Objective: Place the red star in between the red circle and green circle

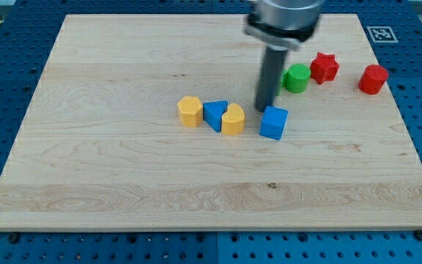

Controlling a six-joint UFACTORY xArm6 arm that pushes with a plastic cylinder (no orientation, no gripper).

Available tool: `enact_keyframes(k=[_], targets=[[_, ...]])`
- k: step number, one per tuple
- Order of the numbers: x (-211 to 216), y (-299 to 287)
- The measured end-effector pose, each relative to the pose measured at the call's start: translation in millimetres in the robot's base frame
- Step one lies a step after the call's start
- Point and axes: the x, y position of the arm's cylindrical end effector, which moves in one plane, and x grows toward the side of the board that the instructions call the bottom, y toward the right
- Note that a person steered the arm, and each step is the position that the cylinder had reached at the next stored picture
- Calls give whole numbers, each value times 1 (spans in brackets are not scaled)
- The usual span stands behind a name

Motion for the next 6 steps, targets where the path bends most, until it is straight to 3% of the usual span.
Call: enact_keyframes(k=[1,2,3,6], targets=[[-47,-39],[-91,-35],[-112,11],[-104,151]])
